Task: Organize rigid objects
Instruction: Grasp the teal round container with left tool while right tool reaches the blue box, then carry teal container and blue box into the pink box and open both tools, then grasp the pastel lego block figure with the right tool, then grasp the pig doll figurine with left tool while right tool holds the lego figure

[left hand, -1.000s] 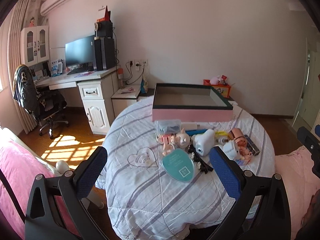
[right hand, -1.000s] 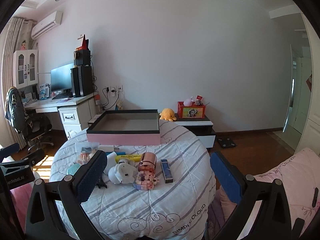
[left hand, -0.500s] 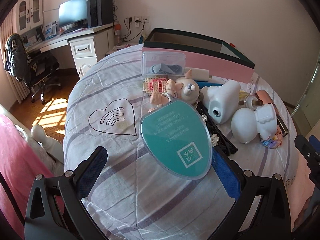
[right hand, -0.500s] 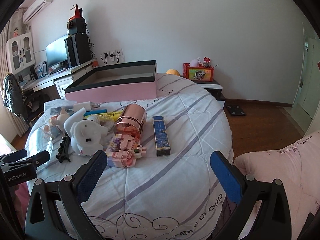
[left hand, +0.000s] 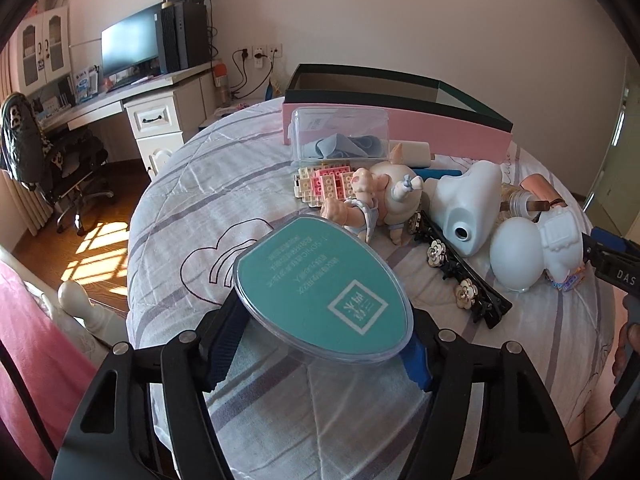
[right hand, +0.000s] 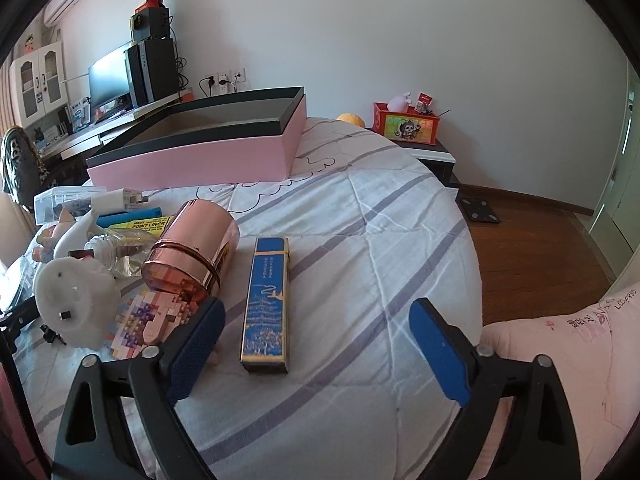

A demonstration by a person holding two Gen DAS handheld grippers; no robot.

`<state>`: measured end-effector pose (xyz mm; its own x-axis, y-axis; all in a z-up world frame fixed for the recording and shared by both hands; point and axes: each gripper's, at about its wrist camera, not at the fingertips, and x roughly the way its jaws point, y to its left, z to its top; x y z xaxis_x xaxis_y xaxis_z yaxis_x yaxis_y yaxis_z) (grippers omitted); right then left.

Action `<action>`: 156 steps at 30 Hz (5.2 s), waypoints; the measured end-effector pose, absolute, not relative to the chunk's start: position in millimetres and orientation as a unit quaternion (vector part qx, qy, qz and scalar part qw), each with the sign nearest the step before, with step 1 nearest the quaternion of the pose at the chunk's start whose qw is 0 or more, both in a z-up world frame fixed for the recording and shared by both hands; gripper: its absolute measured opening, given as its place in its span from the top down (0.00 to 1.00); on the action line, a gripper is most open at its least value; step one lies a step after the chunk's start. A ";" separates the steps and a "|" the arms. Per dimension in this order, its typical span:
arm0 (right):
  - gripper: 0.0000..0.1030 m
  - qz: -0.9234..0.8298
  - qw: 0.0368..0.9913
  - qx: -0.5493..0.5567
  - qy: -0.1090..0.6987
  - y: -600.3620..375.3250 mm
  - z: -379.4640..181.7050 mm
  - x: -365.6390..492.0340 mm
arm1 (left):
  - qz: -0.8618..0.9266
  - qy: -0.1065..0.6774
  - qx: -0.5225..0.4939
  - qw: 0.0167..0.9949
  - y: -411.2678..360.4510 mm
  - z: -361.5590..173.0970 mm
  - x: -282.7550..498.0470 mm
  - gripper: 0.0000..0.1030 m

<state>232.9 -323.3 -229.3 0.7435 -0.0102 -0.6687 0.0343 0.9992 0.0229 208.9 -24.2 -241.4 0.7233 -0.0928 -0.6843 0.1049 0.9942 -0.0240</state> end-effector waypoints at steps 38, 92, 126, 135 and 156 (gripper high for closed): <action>0.80 0.135 0.925 -0.001 0.355 -251.8 -152.2 437.2 | -0.172 0.371 0.060 0.911 -97.4 -148.7 447.3 0.33; 0.00 -0.022 0.976 0.004 0.214 -243.3 -109.0 109.5 | -0.067 0.192 0.013 0.979 8.6 -103.8 119.6 0.00; 0.36 0.002 0.927 0.028 0.375 -294.0 -236.1 212.8 | -0.066 0.350 0.011 0.934 -5.5 -208.2 226.4 0.00; 0.36 0.005 0.928 0.039 0.371 -303.8 -237.8 221.7 | -0.048 0.388 0.035 0.920 -22.7 -236.8 268.7 0.00; 0.36 0.004 0.928 0.045 0.371 -300.1 -234.2 215.2 | -0.157 0.401 -0.012 0.903 -14.1 -234.5 233.4 0.69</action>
<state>215.2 -300.1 -234.2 0.7251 0.0398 -0.6875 0.0265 0.9960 0.0857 233.4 -14.1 -234.5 0.6294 -0.2928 -0.7198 0.2739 0.9504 -0.1472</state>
